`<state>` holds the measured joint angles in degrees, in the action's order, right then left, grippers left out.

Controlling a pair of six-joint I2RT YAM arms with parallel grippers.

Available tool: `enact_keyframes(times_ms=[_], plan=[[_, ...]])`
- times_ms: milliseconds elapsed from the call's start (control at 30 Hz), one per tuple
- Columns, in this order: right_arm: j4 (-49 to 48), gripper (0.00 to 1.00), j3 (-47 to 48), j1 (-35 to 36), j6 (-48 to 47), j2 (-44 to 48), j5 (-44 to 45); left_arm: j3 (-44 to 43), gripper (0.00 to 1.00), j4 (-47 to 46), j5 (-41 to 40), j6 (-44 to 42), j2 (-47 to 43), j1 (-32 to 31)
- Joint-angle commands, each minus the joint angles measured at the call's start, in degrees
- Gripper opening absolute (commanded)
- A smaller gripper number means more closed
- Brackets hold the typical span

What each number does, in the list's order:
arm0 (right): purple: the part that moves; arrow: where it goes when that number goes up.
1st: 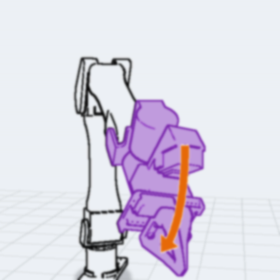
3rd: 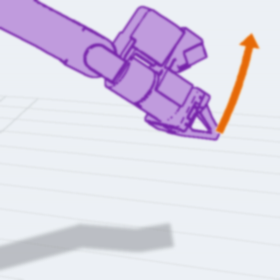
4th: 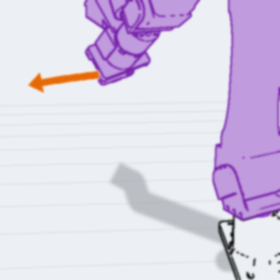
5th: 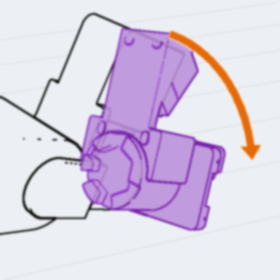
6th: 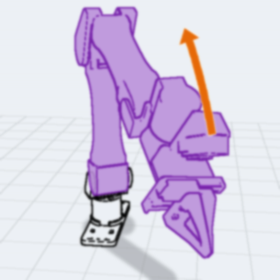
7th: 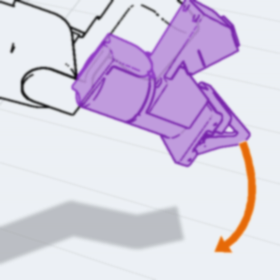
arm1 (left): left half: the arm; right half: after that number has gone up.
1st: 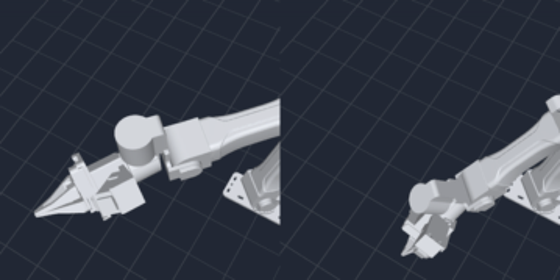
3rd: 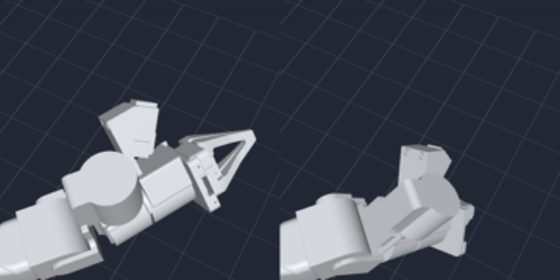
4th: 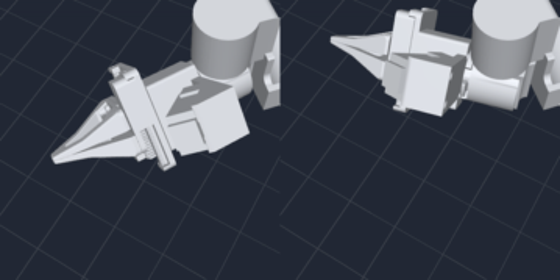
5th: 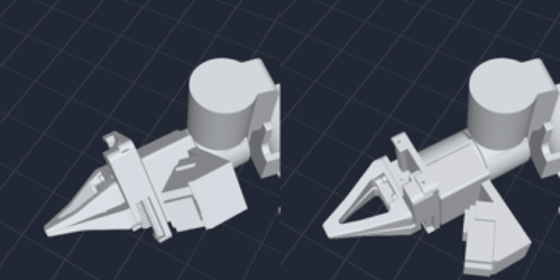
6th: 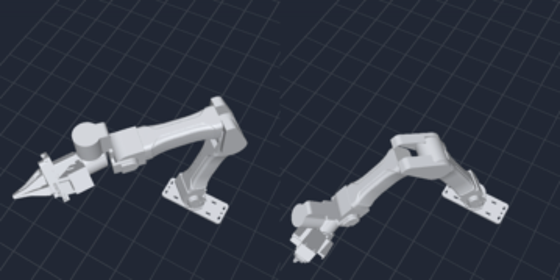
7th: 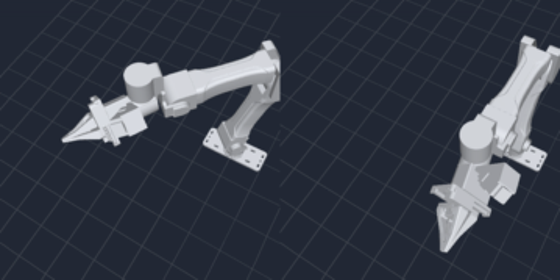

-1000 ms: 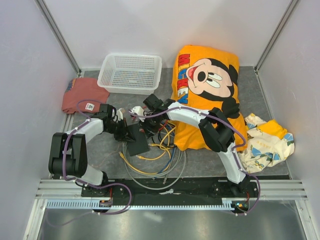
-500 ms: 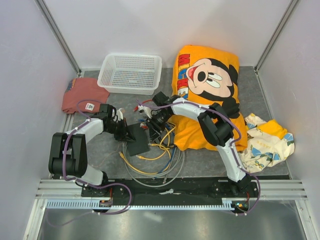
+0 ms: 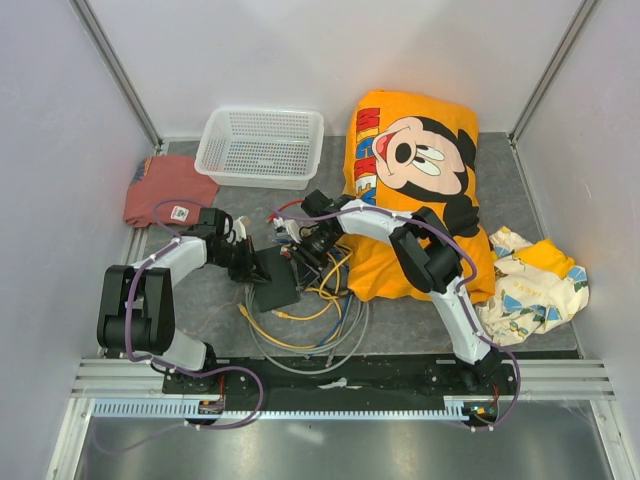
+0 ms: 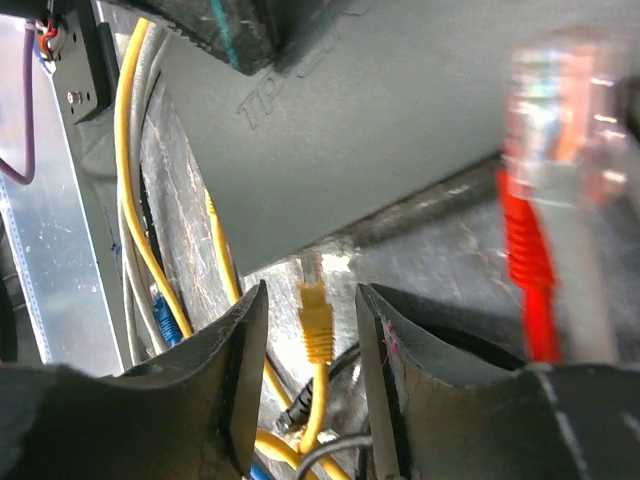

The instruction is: Pull the plug from the switch port

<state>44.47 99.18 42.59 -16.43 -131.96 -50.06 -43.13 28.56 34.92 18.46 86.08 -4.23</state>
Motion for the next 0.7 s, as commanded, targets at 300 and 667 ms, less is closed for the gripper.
enact_keyframes(times_ms=[300, 667], plan=[[-2.72, 0.26, -9.78, 4.35, -7.82, 7.67, 23.24, -0.2, 0.02, -1.57, -1.08, -1.76, 0.23, 0.1], [-1.41, 0.26, -10.68, -3.56, -13.2, 14.36, 41.11, -1.25, 0.02, -1.22, -1.52, -2.55, -1.7, 0.19]])
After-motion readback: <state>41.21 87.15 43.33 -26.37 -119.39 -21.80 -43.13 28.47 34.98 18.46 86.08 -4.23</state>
